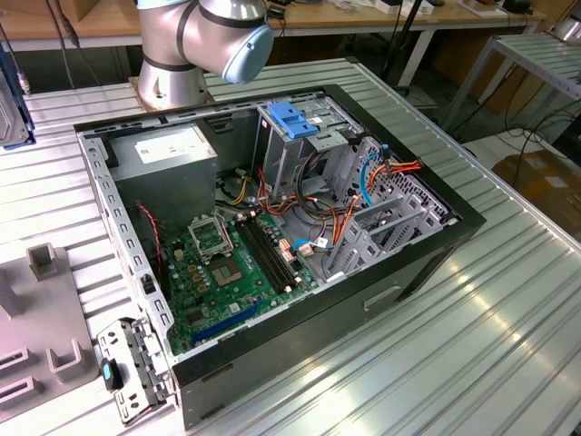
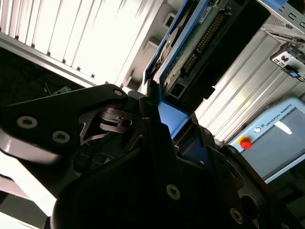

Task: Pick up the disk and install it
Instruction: 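Pick up the disk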

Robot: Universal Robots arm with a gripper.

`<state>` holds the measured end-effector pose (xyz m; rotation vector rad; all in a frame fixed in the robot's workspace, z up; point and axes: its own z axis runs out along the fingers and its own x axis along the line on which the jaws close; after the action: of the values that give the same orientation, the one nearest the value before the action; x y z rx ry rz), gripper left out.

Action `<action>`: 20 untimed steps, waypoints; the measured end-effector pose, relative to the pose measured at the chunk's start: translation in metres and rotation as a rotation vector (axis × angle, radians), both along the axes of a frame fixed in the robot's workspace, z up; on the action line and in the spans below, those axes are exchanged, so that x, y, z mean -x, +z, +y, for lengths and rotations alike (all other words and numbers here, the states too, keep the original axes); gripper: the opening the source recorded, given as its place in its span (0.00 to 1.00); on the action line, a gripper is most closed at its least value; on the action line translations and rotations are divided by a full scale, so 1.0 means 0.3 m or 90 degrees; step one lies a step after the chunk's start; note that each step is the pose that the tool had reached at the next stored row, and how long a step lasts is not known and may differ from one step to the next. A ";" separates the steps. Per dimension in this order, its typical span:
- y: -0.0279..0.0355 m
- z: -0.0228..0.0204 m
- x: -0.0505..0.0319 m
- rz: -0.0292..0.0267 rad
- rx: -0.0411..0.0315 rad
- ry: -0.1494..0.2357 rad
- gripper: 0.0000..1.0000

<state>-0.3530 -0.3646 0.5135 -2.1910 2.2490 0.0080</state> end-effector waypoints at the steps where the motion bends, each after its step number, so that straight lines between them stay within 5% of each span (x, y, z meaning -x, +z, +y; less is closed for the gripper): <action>1: 0.000 0.000 -0.003 0.0000 0.0000 0.000 0.37; 20: 0.000 -0.009 -0.046 0.0000 0.0000 0.000 0.37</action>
<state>-0.3392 -0.3672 0.5135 -2.1910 2.2490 0.0079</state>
